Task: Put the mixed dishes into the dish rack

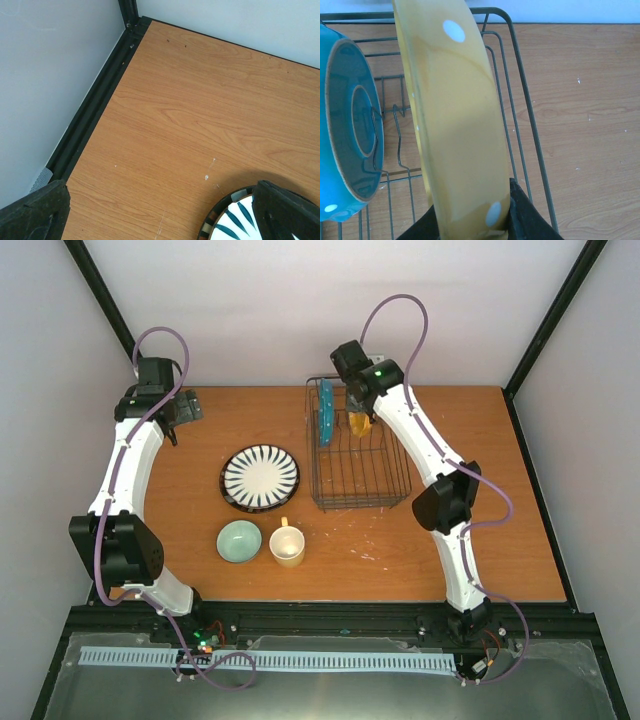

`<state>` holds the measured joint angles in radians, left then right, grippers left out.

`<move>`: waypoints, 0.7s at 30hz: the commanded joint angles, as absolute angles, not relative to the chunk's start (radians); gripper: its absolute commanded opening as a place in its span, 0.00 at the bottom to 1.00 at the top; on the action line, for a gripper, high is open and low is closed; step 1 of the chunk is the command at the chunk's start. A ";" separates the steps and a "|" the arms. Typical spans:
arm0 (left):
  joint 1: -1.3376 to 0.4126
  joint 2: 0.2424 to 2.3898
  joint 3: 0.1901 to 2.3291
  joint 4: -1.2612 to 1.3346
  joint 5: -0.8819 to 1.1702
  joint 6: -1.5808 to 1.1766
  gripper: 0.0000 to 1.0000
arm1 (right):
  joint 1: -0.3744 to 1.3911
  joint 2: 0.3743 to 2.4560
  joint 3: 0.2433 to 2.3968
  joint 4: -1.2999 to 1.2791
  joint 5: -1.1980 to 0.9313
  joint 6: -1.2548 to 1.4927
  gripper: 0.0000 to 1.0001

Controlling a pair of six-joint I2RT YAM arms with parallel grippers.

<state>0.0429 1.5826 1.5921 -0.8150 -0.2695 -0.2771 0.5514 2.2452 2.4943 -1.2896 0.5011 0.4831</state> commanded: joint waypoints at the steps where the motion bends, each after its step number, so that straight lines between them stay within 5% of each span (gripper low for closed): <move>1: 0.041 1.568 1.598 -0.796 -0.278 -0.256 1.00 | 0.560 2.151 2.549 -1.219 0.559 0.501 0.03; 21: 0.041 1.534 1.542 -0.782 -0.291 -0.255 1.00 | 0.591 2.205 2.548 -1.242 0.535 0.475 0.03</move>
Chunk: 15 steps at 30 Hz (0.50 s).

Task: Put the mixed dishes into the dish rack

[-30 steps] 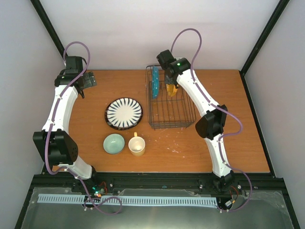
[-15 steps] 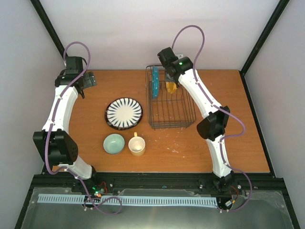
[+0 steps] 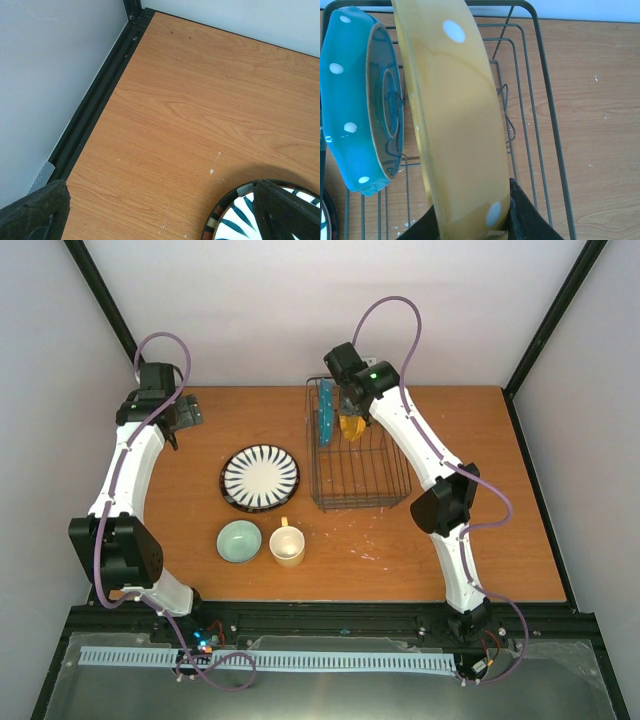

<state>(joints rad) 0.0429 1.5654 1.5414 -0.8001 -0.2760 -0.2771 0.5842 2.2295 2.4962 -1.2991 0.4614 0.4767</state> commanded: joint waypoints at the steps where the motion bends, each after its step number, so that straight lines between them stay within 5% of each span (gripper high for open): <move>1: 0.041 1.534 1.542 -0.782 -0.292 -0.254 1.00 | 0.592 2.209 2.548 -1.244 0.540 0.474 0.03; 15: 0.041 1.537 1.534 -0.785 -0.309 -0.247 1.00 | 0.607 2.271 2.542 -1.256 0.511 0.450 0.03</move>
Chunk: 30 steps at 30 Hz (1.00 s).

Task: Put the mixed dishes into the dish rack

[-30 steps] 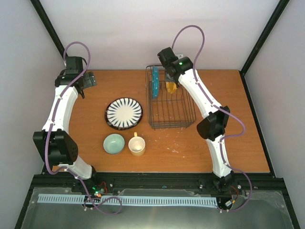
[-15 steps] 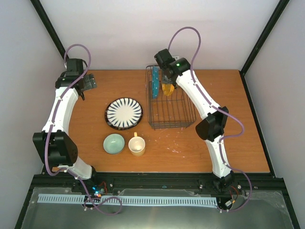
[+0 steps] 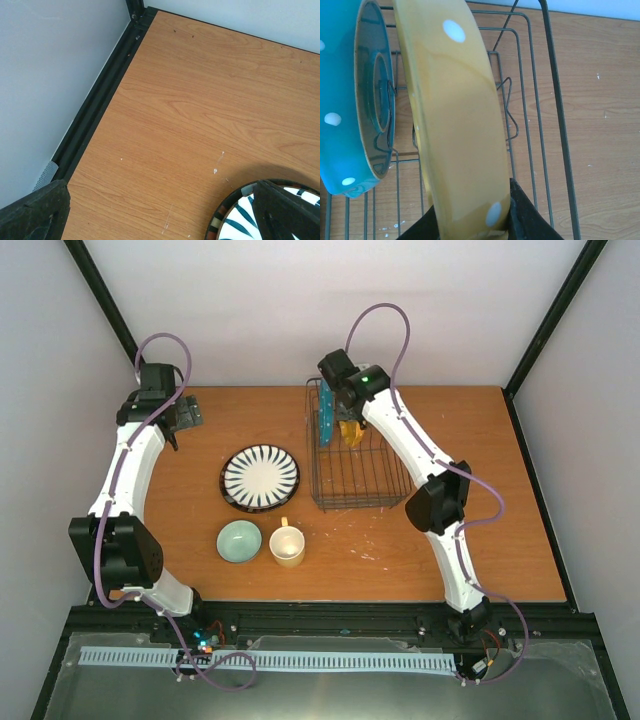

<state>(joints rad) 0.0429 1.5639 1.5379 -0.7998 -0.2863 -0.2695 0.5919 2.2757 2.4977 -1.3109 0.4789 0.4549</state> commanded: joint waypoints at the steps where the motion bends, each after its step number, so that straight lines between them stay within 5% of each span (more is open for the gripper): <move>1: 0.041 1.538 1.534 -0.785 -0.309 -0.247 1.00 | 0.607 2.277 2.543 -1.260 0.509 0.447 0.03; 30: 0.041 1.561 1.545 -0.813 -0.350 -0.208 1.00 | 0.589 2.417 2.599 -1.468 0.556 0.598 0.03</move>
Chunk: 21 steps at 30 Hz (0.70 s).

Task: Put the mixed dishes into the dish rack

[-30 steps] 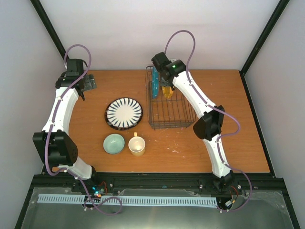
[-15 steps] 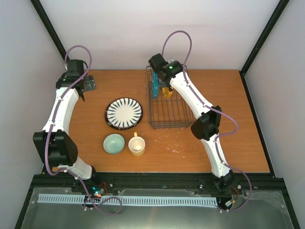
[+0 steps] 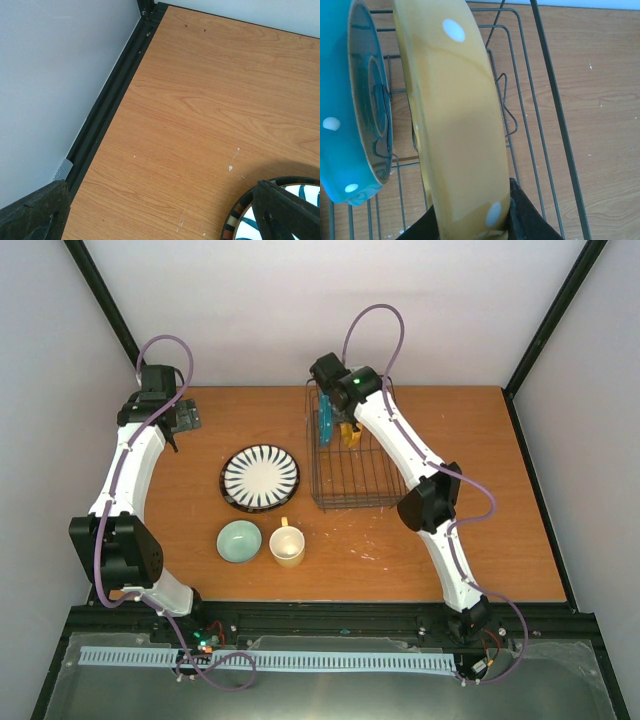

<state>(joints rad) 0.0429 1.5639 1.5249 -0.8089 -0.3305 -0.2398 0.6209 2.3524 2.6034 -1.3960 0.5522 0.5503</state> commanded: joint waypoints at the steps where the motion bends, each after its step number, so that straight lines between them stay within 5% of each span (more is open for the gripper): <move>1: 0.041 1.562 1.548 -0.813 -0.352 -0.206 1.00 | 0.588 2.419 2.597 -1.467 0.553 0.596 0.03; 16: 0.041 1.579 1.550 -0.812 -0.357 -0.207 1.00 | 0.608 2.458 2.592 -1.434 0.573 0.480 0.04; 21: 0.042 1.587 1.532 -0.818 -0.300 -0.222 1.00 | 0.605 2.446 2.592 -1.419 0.560 0.485 0.31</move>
<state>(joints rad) 0.0429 1.5703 1.5249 -0.8089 -0.3363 -0.2184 0.6121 2.4535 2.5965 -1.3865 0.5510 0.4973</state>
